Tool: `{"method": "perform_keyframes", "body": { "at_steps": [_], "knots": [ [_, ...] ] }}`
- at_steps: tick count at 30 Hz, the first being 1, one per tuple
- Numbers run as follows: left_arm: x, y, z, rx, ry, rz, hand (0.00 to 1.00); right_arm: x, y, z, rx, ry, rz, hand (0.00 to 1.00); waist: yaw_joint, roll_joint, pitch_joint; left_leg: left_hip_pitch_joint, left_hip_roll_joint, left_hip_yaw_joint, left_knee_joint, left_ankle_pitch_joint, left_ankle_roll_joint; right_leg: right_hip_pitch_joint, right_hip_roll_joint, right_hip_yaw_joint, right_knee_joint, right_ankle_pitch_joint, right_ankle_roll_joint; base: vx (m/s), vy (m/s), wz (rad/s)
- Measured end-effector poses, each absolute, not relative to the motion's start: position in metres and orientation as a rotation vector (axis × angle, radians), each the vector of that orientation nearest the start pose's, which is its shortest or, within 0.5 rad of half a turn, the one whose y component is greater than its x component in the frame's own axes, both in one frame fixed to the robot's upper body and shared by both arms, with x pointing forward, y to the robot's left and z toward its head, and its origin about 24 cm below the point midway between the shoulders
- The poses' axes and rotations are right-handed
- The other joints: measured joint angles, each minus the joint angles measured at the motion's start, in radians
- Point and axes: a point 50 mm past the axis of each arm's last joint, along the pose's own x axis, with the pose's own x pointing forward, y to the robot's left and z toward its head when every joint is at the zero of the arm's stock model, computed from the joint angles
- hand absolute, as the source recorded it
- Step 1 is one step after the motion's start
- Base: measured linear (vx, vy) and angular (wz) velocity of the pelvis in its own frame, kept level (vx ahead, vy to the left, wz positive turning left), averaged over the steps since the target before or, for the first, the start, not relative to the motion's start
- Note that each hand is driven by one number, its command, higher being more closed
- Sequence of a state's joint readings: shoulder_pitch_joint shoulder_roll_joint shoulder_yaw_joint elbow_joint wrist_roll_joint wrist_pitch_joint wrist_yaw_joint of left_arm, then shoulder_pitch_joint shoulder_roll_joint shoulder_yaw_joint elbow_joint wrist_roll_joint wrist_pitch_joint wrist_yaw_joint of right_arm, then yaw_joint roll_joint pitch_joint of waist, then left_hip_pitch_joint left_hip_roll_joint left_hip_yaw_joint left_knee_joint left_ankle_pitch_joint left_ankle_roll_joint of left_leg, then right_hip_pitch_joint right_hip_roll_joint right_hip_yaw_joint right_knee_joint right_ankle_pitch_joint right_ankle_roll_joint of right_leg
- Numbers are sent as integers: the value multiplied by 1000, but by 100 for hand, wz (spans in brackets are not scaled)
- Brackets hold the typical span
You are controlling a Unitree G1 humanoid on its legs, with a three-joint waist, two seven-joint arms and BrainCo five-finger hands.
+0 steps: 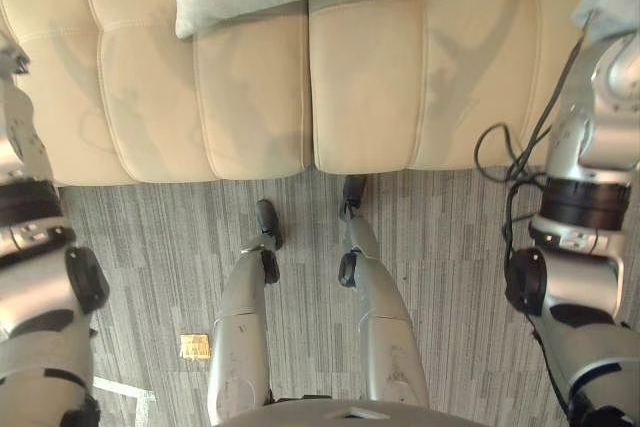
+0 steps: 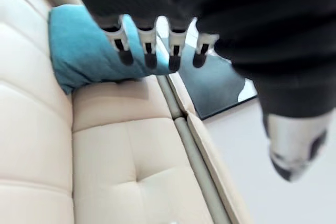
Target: Pick up cushions and gather them together orderly.
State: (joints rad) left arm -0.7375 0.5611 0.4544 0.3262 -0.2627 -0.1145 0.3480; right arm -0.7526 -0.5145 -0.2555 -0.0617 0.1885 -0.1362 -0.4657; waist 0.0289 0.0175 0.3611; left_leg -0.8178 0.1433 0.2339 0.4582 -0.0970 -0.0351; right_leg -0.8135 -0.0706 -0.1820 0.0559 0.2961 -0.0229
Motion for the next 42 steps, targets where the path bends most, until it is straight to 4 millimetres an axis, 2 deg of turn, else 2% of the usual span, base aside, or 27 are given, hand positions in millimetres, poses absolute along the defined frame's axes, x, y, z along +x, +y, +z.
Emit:
{"method": "perform_keyframes", "body": {
  "at_steps": [3,5,6,7,8,9,11,12,13,15,16,18,21,24,28,34,39,42],
  "knots": [
    [291,311,194,-140,-591,713,0,270,-245,274,-39,-960,-527,0,-1,-1,-1,75,-11,-2,-34,-2,-1,54,-7,0,28,-49,9,36,-7,14],
    [270,290,123,-174,-396,706,0,266,-238,224,-78,-808,-514,0,2,-2,-2,148,-15,0,-63,-9,-3,103,-10,0,59,-90,9,64,-39,2],
    [265,284,106,-180,-339,701,0,266,-235,212,-80,-762,-506,0,4,-2,-2,166,-14,1,-65,-12,-4,116,-10,0,63,-98,10,64,-54,-9],
    [251,267,70,-196,-212,674,0,263,-227,179,-87,-642,-465,0,5,-4,-5,206,-12,8,-75,-20,-4,144,-9,3,73,-121,13,53,-46,-8],
    [247,261,60,-207,-175,663,0,262,-223,169,-90,-606,-452,0,5,-4,-6,219,-12,10,-79,-20,-3,155,-9,3,74,-125,16,65,-59,-10],
    [236,248,39,-233,-97,641,0,256,-216,144,-90,-507,-416,0,5,-4,-9,249,-10,12,-81,-26,-5,184,-7,3,74,-134,21,64,-58,-8],
    [224,232,15,-267,-1,603,0,250,-207,106,-90,-353,-372,0,4,-6,-15,307,-2,15,-80,-39,-8,238,0,4,75,-147,22,63,-54,-13],
    [217,225,-1,-274,69,579,0,244,-204,79,-101,-238,-357,0,4,-8,-38,343,2,20,-85,-47,-10,268,5,4,76,-156,24,57,-47,-15],
    [211,222,-12,-277,113,575,0,239,-202,63,-102,-169,-347,0,3,-11,-62,362,3,23,-91,-49,-11,281,7,3,76,-161,25,64,-45,-14],
    [192,215,-42,-285,254,569,0,218,-202,19,-102,29,-341,0,3,-15,-107,450,11,38,-109,-64,-14,352,17,8,77,-184,24,91,-34,-20],
    [187,213,-50,-283,294,564,0,213,-202,9,-112,74,-336,0,3,-16,-111,480,11,43,-119,-66,-16,377,19,10,76,-187,27,95,-22,-20],
    [166,205,-80,-249,462,526,0,191,-203,-29,-145,261,-334,0,-1,-22,-166,553,11,51,-153,-70,-21,433,25,13,66,-203,29,70,-11,-11],
    [147,199,-108,-239,623,517,0,172,-205,-66,-163,446,-326,0,-5,-29,-207,620,7,59,-199,-65,-29,493,32,19,32,-198,33,64,-1,-7],
    [123,197,-130,-179,786,494,0,151,-211,-100,-176,648,-337,0,-9,-30,-238,700,-5,69,-254,-56,-36,577,40,40,-53,-159,35,81,28,-19],
    [112,201,-139,-124,859,478,0,132,-216,-121,-166,795,-357,0,-23,-30,-257,760,-25,76,-293,-49,-35,651,39,61,-135,-118,47,52,55,-7],
    [105,207,-145,-84,915,469,0,111,-217,-139,-143,937,-374,0,-31,-31,-270,841,-48,76,-311,-51,-30,720,33,81,-143,-116,56,-10,72,-3],
    [100,206,-148,-67,940,447,0,116,-215,-140,-137,933,-350,0,-30,-34,-271,854,-67,109,-306,-64,-26,714,21,128,-143,-105,72,-83,55,-25],
    [98,207,-148,-60,945,446,0,131,-211,-137,-141,908,-323,0,-27,-48,-264,840,-80,151,-291,-69,-20,678,17,181,-136,-92,75,-109,26,-44]
  ]
}}
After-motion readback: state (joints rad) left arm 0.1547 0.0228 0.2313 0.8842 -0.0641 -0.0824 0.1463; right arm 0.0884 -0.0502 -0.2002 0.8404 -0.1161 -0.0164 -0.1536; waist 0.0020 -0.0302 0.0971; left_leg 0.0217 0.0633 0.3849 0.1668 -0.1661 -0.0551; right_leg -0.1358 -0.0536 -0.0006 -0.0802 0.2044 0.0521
